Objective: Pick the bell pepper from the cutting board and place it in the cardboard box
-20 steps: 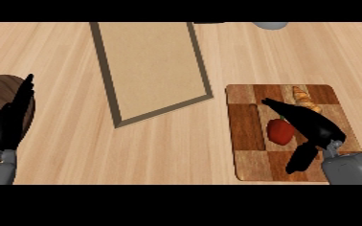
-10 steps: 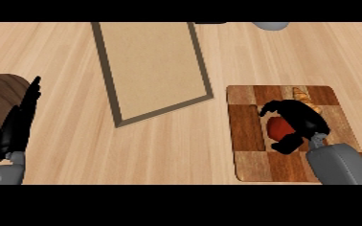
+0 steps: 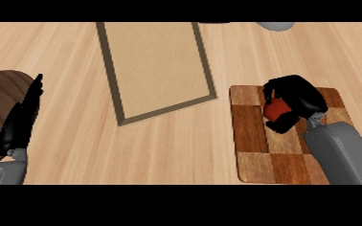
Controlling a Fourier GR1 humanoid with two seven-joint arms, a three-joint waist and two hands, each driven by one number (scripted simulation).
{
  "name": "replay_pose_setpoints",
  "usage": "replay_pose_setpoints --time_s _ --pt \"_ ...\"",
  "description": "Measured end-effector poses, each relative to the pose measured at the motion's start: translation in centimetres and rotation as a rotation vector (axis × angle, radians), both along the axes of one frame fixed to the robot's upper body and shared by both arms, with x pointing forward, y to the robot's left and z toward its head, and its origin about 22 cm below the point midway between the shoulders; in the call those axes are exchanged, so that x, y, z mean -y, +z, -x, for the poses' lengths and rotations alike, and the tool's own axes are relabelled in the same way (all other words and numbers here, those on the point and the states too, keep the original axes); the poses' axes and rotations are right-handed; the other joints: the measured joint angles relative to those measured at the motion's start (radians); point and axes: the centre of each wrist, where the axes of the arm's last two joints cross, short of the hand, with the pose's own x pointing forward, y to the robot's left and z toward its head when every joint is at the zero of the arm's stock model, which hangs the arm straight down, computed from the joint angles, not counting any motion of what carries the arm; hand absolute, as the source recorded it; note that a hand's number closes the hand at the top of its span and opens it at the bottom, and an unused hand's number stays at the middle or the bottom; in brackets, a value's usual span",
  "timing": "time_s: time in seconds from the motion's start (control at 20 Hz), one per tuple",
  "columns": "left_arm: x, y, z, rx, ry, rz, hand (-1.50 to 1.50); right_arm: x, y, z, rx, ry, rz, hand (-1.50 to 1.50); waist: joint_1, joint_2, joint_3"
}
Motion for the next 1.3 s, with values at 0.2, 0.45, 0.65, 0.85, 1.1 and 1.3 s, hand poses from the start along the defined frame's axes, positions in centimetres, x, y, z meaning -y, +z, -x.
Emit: replay_pose_setpoints --time_s 0.2,0.45,0.65,0.85,1.1,1.3 --pt "1.2 0.5 -1.0 0.018 -0.062 0.003 0.0 -2.5 6.5 -2.9 0.243 0.291 0.027 1.5 0.07 0.018 0.003" --pt "2.1 1.3 -2.0 0.032 -0.094 0.0 0.0 -2.7 13.0 -5.5 0.519 0.537 0.032 1.5 0.097 0.034 0.006" --pt "2.5 1.3 -2.3 0.038 -0.093 0.0 0.0 -2.0 16.3 -7.1 0.692 0.685 -0.058 1.5 0.091 0.036 0.007" --pt "2.3 1.2 -2.2 0.03 -0.086 -0.007 0.0 -2.1 17.8 -8.6 0.811 0.844 -0.155 1.5 0.082 0.033 0.006" --pt "2.4 1.0 -1.9 0.017 -0.062 -0.003 0.0 -3.8 19.8 -10.6 0.82 0.967 -0.244 1.5 0.059 0.021 0.004" --pt "1.4 0.8 -1.6 0.006 -0.043 -0.003 0.0 -6.8 20.0 -11.6 0.771 1.023 -0.326 1.5 0.035 0.013 0.002"
